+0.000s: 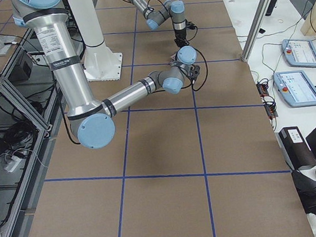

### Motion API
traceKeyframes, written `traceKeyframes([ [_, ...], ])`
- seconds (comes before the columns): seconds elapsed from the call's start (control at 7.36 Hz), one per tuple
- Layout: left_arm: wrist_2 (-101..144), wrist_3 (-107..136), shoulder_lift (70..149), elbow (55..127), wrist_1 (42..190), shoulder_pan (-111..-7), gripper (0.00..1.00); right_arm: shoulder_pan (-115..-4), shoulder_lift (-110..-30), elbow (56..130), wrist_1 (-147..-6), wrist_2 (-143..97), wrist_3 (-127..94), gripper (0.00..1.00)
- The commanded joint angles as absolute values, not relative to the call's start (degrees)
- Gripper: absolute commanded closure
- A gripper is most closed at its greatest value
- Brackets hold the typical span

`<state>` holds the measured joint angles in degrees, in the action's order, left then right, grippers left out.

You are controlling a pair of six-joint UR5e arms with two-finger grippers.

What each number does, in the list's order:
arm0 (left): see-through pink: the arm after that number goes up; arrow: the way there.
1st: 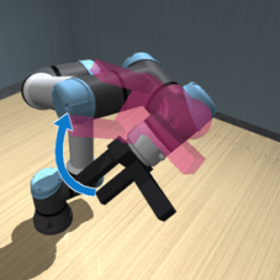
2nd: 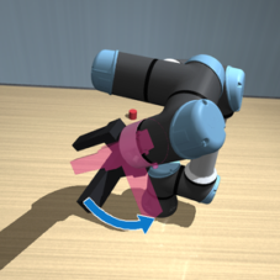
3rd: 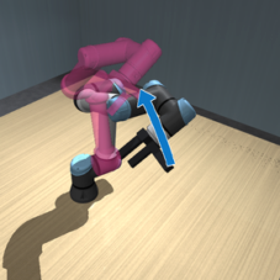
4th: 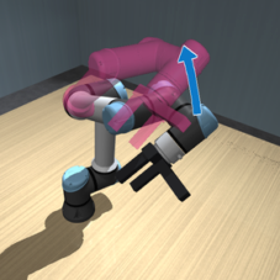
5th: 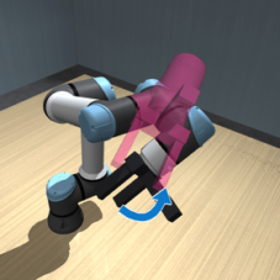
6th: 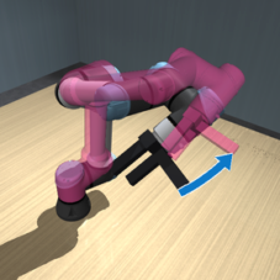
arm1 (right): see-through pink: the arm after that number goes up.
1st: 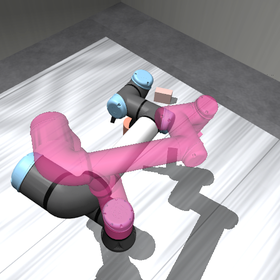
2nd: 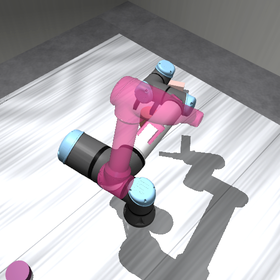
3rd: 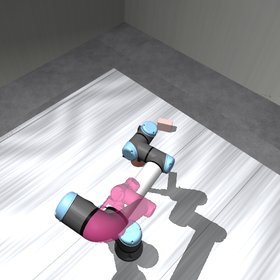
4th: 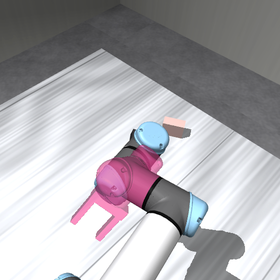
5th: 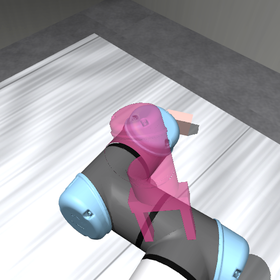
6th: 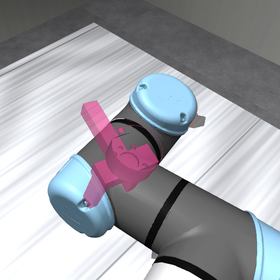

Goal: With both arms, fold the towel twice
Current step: 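Lay the folded end onto the far half with the left gripper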

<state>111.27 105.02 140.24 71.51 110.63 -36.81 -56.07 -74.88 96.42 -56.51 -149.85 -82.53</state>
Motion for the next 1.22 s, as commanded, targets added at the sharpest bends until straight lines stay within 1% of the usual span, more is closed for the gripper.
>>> traceKeyframes([
  [0.0,111.27,105.12,140.19,71.19,111.00,-37.00,0.40,-56.07,-74.80,96.42,-56.51,-149.85,-82.53,0.00],
  [0.14,111.27,105.20,140.19,71.19,111.27,-37.00,0.10,-56.07,-74.79,96.42,-56.51,-149.77,-82.53,0.00],
  [0.27,111.18,105.12,140.19,71.19,111.27,-37.09,0.01,-56.07,-74.79,96.42,-56.51,-149.77,-82.53,0.00],
  [0.68,111.36,104.59,139.84,71.28,111.36,-38.14,0.00,-56.07,-74.71,96.59,-56.51,-149.77,-82.62,0.00],
  [1.09,111.27,105.12,139.66,70.32,113.20,-36.65,0.00,-56.07,-74.79,96.85,-56.51,-149.77,-82.62,0.00],
])
